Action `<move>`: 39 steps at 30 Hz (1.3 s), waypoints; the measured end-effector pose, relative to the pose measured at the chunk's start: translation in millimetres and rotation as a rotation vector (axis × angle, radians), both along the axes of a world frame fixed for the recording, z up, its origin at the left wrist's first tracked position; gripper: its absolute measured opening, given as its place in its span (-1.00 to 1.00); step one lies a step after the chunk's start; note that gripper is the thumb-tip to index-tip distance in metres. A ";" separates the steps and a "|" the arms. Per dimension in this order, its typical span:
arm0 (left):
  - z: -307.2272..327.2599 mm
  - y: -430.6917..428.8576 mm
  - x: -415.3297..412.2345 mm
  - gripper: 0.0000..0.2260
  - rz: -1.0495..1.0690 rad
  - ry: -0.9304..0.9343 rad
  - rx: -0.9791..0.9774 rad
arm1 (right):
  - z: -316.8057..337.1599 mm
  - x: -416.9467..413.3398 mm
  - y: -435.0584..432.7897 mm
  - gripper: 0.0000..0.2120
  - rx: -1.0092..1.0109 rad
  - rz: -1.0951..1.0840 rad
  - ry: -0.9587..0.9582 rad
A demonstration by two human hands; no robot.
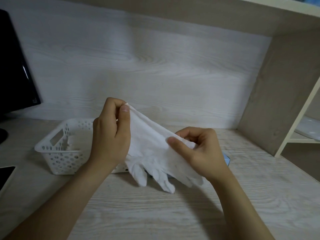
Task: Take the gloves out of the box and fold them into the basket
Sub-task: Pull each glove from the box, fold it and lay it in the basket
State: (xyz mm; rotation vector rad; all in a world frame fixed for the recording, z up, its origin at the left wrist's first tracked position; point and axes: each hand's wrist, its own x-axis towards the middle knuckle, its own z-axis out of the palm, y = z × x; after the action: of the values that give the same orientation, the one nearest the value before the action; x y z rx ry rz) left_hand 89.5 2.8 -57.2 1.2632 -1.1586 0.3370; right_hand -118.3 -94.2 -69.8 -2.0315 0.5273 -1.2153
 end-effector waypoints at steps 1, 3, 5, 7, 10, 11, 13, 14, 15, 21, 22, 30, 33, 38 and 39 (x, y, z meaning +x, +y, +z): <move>0.5 0.1 2.6 -0.87 0.002 0.002 -0.001 | -1.0 1.6 0.7 -0.86 -0.016 -0.001 -0.004; 1.6 -0.4 7.5 -0.87 0.003 0.005 -0.002 | -1.5 4.7 0.3 -0.87 -0.024 -0.001 -0.057; 2.0 0.4 14.0 -0.86 0.005 0.010 0.010 | -0.9 10.3 1.4 -0.91 -0.030 -0.032 -0.105; 3.1 0.8 19.9 -0.86 0.013 0.017 0.028 | -1.2 18.8 5.0 -0.93 -0.079 -0.142 -0.153; 6.3 2.6 29.6 -0.86 0.050 0.028 0.057 | -2.1 40.3 11.2 -0.93 -0.185 -0.362 -0.177; 7.5 3.0 33.2 -0.86 0.062 0.044 0.058 | -1.8 47.7 11.7 -0.92 -0.223 -0.430 -0.140; 10.8 5.2 42.4 -0.85 0.093 0.084 0.061 | 0.9 60.9 9.3 -0.86 -0.303 -0.528 -0.019; 12.9 6.6 47.9 -0.84 0.114 0.097 0.074 | 3.6 66.4 7.4 -0.81 -0.328 -0.547 0.046; 14.8 9.3 55.6 -0.84 0.138 0.103 0.097 | 7.7 73.4 6.8 -0.77 -0.340 -0.552 0.108; 16.7 17.7 93.2 -0.81 0.276 0.107 0.279 | 31.4 104.3 -6.8 -0.57 -0.364 -0.568 0.379; 16.5 18.7 99.2 -0.80 0.293 0.119 0.298 | 34.5 111.2 -9.0 -0.56 -0.375 -0.567 0.397; 18.9 20.2 124.1 -0.81 0.006 0.629 0.430 | 46.1 155.0 -24.4 -0.67 -0.215 -0.309 0.506; 15.3 19.1 129.2 -0.68 0.075 0.580 0.536 | 42.0 164.6 -30.8 -0.73 -0.254 -0.310 0.620; 5.5 21.5 129.3 -0.72 0.339 0.231 0.690 | 32.8 173.3 -32.9 -0.72 -0.328 -0.310 0.660; 3.5 20.7 129.2 -0.75 0.380 0.172 0.733 | 31.5 173.2 -32.2 -0.69 -0.362 -0.307 0.675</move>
State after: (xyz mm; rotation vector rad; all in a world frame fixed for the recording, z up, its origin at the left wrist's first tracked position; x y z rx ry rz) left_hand 218.7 23.5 -53.7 2.1218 -0.9106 0.0655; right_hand 54.9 -126.4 -38.3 -2.7591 1.0252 -0.7956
